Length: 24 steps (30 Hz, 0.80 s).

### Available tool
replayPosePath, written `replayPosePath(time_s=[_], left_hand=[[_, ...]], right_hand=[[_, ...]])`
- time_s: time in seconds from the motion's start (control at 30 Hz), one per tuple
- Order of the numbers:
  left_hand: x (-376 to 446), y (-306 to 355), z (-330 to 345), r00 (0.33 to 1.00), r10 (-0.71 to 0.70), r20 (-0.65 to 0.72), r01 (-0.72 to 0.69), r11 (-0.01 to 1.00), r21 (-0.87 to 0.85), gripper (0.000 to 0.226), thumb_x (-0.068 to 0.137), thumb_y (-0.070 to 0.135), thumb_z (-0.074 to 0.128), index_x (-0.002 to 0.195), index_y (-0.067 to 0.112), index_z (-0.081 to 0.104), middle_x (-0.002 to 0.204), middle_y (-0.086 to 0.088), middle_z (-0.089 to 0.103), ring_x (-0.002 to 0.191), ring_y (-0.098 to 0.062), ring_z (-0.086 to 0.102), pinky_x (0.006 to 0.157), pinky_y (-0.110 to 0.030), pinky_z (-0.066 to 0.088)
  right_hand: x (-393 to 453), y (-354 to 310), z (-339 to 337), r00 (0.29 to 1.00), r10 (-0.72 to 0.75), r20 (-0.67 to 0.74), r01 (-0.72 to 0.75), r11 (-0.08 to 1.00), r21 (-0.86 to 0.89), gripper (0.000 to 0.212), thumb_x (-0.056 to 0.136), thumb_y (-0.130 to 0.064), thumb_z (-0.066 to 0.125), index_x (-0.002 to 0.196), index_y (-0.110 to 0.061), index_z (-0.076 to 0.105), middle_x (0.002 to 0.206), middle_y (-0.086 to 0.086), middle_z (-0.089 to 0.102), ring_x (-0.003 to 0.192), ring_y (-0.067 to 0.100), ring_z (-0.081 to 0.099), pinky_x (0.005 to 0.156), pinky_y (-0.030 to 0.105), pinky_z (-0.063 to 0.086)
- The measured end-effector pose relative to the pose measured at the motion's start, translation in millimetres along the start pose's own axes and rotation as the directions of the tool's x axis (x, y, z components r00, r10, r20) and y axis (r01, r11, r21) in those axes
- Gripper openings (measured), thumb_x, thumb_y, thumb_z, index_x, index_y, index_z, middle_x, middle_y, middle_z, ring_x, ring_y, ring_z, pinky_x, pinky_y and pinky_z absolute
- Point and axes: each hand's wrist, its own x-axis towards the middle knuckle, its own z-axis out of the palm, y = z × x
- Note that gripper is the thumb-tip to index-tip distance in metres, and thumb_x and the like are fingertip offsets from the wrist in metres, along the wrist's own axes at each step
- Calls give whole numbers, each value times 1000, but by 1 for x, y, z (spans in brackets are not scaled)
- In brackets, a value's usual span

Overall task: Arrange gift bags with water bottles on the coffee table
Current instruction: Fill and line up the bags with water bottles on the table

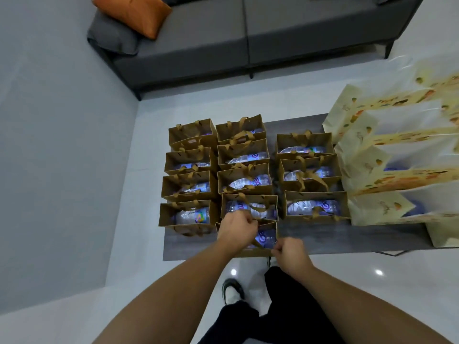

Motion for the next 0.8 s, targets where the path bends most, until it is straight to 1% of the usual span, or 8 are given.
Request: replayPosePath(time_s=[0.1,0.2,0.27,0.37,0.53,0.6,0.7,0.8], left_hand=[[7,-2,11,998,-43,53,41,999,35,23,97,27,56,92,13,73,89,-7,70,89,-24,65,80,-35,56],[9,-8,24,989,-88,121,80,994,68,17,96,22,54,100,16,70,103,-10,68,99,-28,63,87,-39,55],[12,-9,31,988,-91,127,83,994,66,15,95,20,54,102,18,68,104,-10,67,99,-30,62,87,-39,55],[19,-3,33,992,-74,106,70,997,43,19,95,19,55,108,17,69,103,-8,67,97,-28,63,83,-34,52],[36,0,25,993,-70,98,70,998,4,17,97,22,55,103,12,67,102,-9,68,100,-26,62,81,-30,48],[43,-4,21,993,-98,67,99,995,-5,20,97,28,56,105,16,69,106,-7,68,100,-25,62,80,-29,47],[54,-14,13,995,-92,25,92,996,-8,21,100,30,54,108,23,72,105,-4,69,93,-19,59,77,-28,46],[69,-31,7,993,-107,-40,107,994,-13,21,100,29,52,102,24,73,100,-4,70,92,-21,64,82,-34,55]], right_hand=[[8,12,2,1000,27,9,-27,1000,6,22,95,-21,57,88,-10,74,91,12,73,95,31,69,77,32,49],[11,21,-1,999,36,11,-36,999,23,24,95,-23,56,95,-11,76,98,13,75,99,33,68,82,33,50],[13,25,-7,999,47,11,-47,998,33,21,94,-23,59,93,-13,77,96,11,76,98,31,68,80,32,49],[13,29,-17,998,66,11,-66,995,69,19,92,-21,61,91,-14,78,93,8,76,94,28,69,78,31,50],[21,18,-32,999,38,1,-38,996,78,20,93,-20,58,92,-18,77,94,5,75,93,26,69,77,29,49],[28,9,-38,1000,26,-11,-25,997,71,19,94,-21,58,91,-19,76,93,4,75,92,24,69,77,29,50],[43,-9,-47,1000,8,-21,-7,998,55,18,96,-23,58,94,-20,76,95,3,74,93,23,68,77,28,50],[59,-24,-49,1000,-10,-16,11,1000,17,19,98,-24,58,98,-17,75,98,6,74,96,25,67,84,35,55]])
